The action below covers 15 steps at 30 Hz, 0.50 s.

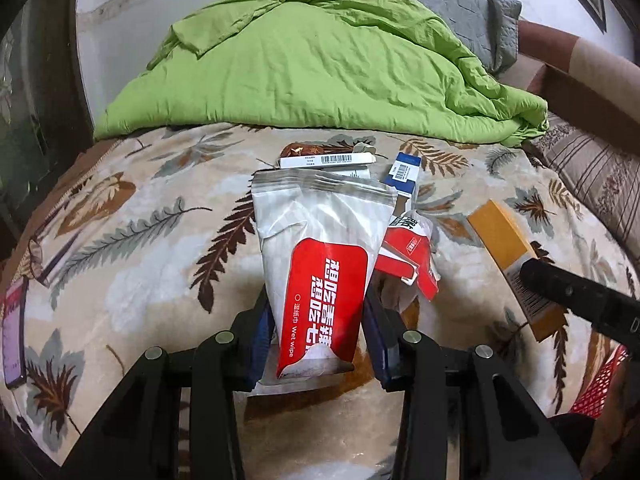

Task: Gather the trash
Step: 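Lift the orange box and wet-wipe pack off the bed with both tools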

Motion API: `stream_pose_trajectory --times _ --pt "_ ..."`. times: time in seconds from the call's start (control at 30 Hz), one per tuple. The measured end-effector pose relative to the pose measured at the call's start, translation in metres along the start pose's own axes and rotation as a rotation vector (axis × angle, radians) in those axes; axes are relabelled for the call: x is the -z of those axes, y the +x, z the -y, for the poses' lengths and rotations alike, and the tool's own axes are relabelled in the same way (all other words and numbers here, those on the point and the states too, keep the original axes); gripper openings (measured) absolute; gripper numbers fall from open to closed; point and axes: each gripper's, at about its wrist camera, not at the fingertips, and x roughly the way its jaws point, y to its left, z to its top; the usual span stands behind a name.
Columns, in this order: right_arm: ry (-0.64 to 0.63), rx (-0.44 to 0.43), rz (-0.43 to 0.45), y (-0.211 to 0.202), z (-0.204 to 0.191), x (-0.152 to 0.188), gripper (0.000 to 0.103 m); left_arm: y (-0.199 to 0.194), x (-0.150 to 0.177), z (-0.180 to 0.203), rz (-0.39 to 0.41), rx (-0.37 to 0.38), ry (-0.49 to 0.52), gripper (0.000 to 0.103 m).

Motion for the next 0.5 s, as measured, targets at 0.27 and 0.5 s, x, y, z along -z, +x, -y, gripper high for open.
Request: stream_pose_trajectory --times 0.27,0.5 --pt "-0.005 0.004 0.000 -0.0003 -0.0009 0.0004 0.055 -0.0005 0.0028 0.0071 0.010 0.001 0.035 0.040" --pt "-0.007 0.009 -0.002 0.0005 -0.0010 0.0003 0.055 -0.0003 0.0027 0.0070 0.010 0.003 0.032 0.040"
